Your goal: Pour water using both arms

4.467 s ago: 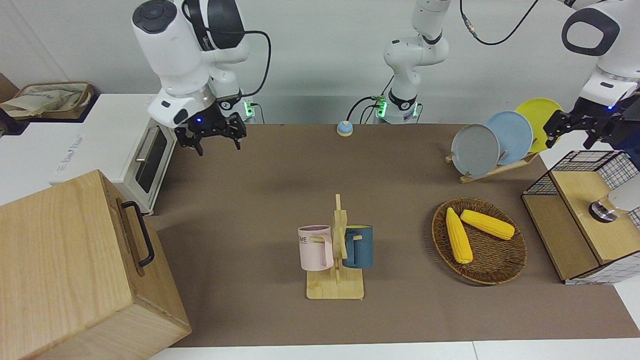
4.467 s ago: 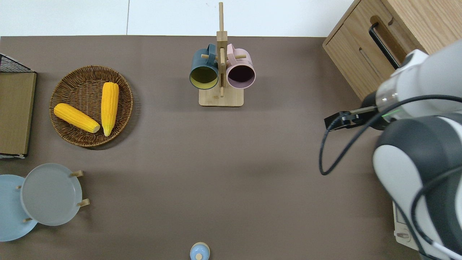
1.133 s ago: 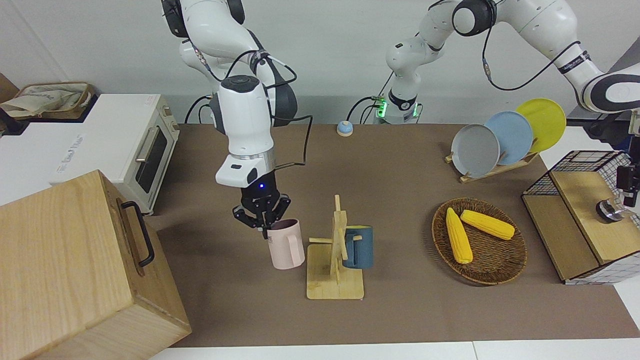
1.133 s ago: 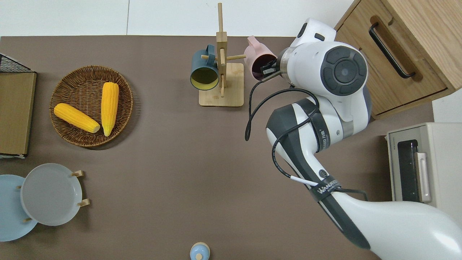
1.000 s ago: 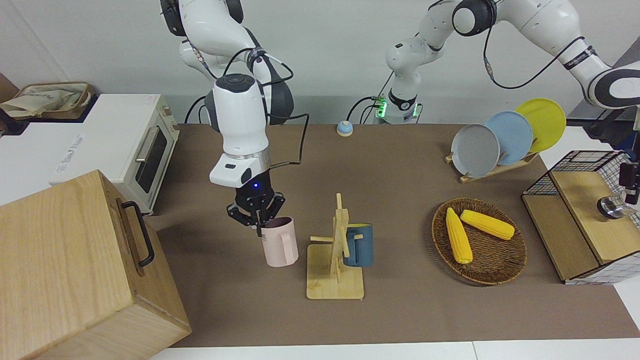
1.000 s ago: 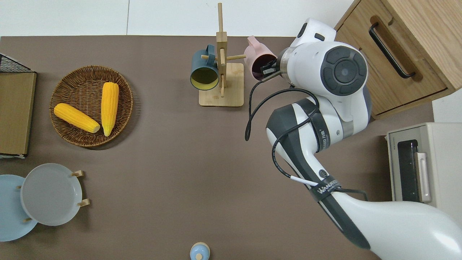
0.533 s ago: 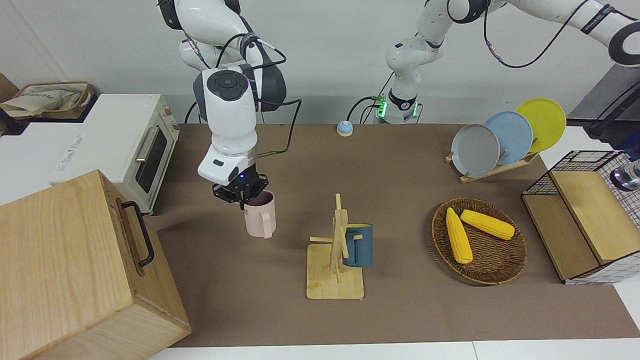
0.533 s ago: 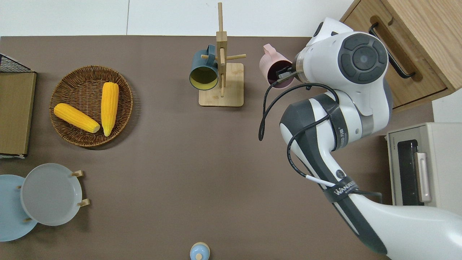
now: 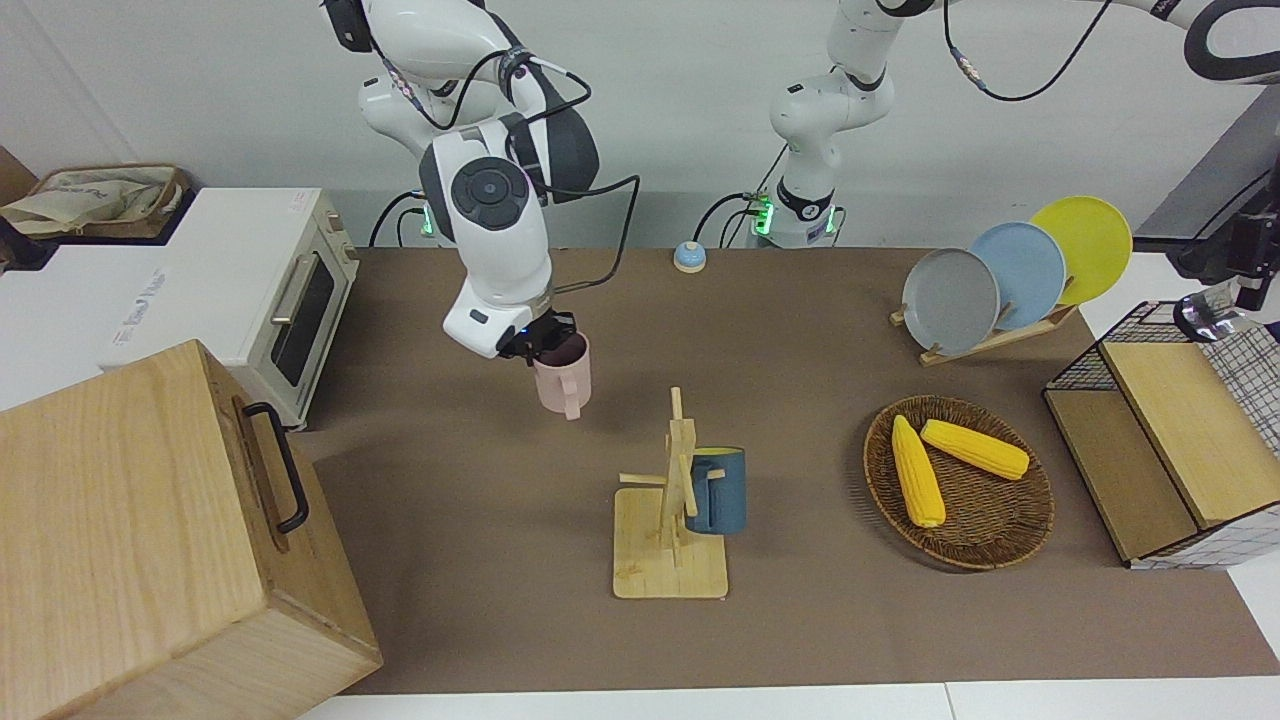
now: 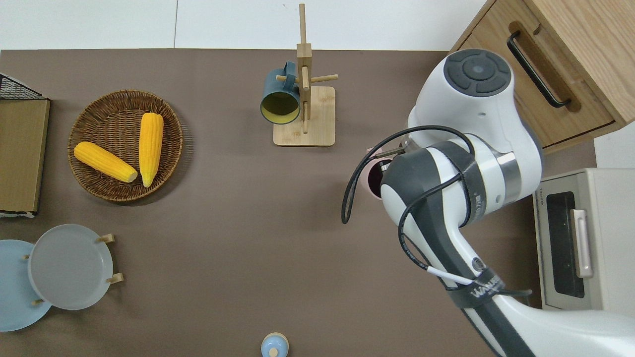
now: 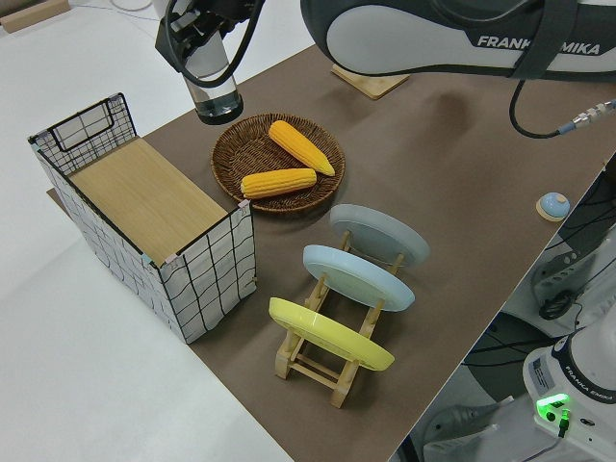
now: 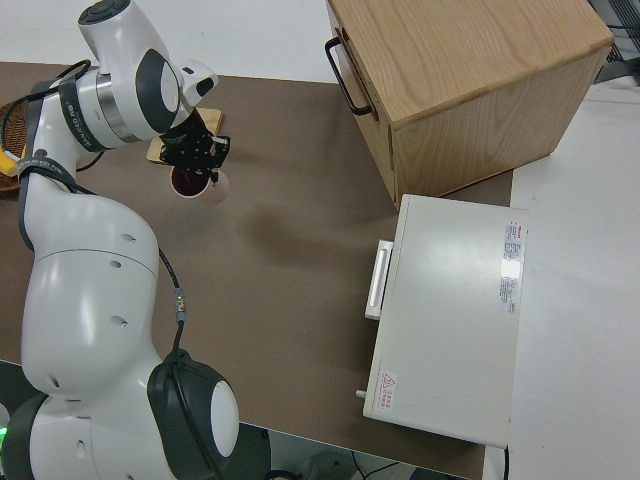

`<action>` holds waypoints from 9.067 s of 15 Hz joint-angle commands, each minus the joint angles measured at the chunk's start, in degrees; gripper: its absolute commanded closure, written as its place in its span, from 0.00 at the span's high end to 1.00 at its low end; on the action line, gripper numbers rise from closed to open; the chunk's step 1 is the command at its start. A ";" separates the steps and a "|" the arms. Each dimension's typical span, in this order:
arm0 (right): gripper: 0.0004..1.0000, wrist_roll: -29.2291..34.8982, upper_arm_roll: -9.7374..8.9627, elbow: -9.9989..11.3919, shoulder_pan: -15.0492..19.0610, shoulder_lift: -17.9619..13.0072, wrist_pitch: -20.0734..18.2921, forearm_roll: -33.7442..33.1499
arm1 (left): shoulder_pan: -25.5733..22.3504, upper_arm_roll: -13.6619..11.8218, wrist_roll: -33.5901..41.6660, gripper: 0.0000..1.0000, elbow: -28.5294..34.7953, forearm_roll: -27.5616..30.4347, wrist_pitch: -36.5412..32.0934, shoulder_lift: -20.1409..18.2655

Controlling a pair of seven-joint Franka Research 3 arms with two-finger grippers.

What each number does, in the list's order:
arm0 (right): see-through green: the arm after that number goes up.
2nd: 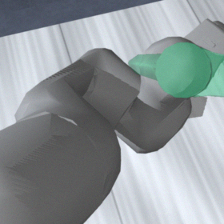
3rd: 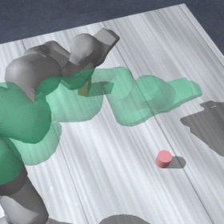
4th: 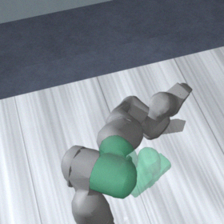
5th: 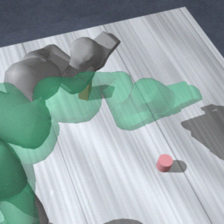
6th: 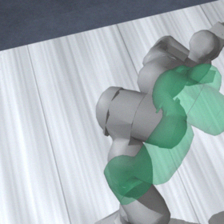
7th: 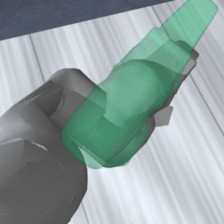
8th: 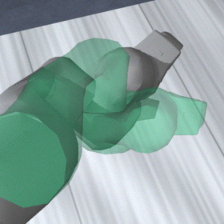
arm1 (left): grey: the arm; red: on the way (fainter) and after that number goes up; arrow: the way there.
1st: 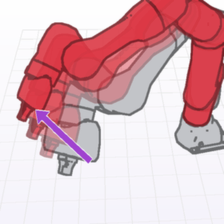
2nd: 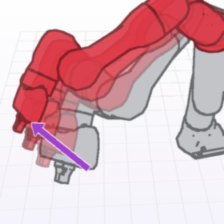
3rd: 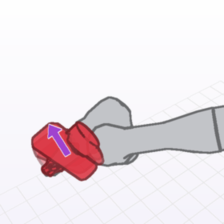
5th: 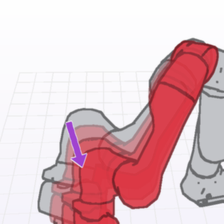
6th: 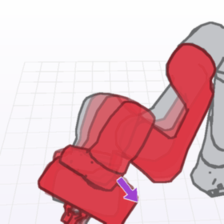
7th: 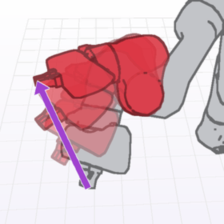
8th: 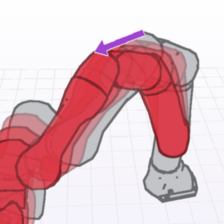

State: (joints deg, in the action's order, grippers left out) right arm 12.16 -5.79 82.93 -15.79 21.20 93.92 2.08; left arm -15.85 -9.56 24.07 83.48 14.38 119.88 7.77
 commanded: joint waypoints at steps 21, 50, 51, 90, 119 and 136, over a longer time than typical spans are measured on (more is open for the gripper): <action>0.00 35.73 -0.28 -4.97 -18.13 13.51 22.53 16.91 | 10.58 14.30 -28.47 0.00 54.24 -15.00 16.79 -35.72; 0.99 23.89 4.64 -4.36 -5.93 -7.21 -5.58 10.07 | 14.26 14.30 -29.78 0.00 56.52 -13.33 17.40 -35.11; 0.99 21.52 4.64 -4.36 -4.61 -8.09 -6.98 8.31 | 15.22 14.30 -30.57 0.00 56.61 -13.33 17.40 -35.11; 0.99 -16.82 3.85 -4.45 15.88 -14.34 -15.61 0.03 | 22.35 24.85 -34.62 0.00 42.91 -8.84 -1.75 -13.75; 0.99 -16.82 3.85 -4.45 15.88 -14.43 -15.61 0.03 | 21.91 24.94 -35.41 0.00 35.52 -10.07 -12.92 -10.68; 0.99 -16.82 3.85 -4.45 15.88 -14.34 -15.61 0.03 | 22.35 25.02 -37.69 0.00 33.94 -10.07 -14.68 -9.00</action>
State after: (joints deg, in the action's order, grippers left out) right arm -3.82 -1.75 77.04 -0.34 8.03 78.10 1.05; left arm 6.21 15.25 -11.37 119.63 5.52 107.71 -1.54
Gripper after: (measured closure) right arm 0.004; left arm 0.370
